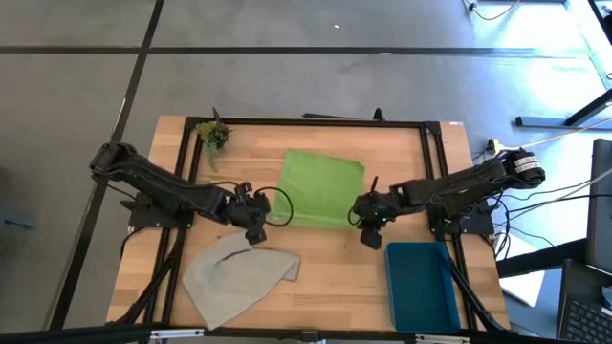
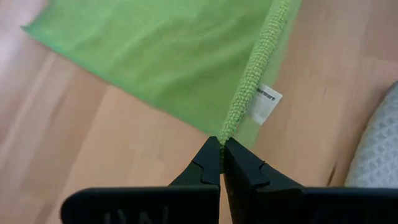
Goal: Roll microfiber towels into tight, uniform cylinder then place into a basket
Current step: Roll the green microfiber cloth
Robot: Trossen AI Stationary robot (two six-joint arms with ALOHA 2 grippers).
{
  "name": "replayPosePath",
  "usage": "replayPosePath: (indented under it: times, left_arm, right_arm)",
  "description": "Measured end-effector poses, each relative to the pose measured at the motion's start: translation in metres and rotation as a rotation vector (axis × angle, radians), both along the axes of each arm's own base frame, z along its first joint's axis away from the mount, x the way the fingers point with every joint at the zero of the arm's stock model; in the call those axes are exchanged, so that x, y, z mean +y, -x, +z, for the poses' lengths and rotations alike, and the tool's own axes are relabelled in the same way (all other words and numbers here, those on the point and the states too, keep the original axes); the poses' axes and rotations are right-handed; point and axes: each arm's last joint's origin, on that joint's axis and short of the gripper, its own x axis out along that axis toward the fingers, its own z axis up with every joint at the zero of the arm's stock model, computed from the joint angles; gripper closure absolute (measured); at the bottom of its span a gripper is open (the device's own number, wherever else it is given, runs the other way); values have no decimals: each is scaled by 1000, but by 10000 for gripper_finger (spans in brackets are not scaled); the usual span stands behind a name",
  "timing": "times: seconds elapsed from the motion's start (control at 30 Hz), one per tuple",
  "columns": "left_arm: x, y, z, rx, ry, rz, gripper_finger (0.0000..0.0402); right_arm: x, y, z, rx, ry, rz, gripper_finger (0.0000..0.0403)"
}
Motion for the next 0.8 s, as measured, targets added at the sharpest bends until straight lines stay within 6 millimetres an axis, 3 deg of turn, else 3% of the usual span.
replayPosePath:
  times: [0.17, 0.8]
  left_arm:
    - [10, -2, -7, -10, -23, -26, 402]
    - [76, -24, -4, -75, -209, 79, 401]
  right_arm:
    - [-8, 2, -9, -27, 53, -41, 396]
    - [-54, 1, -9, -31, 372, -292, 396]
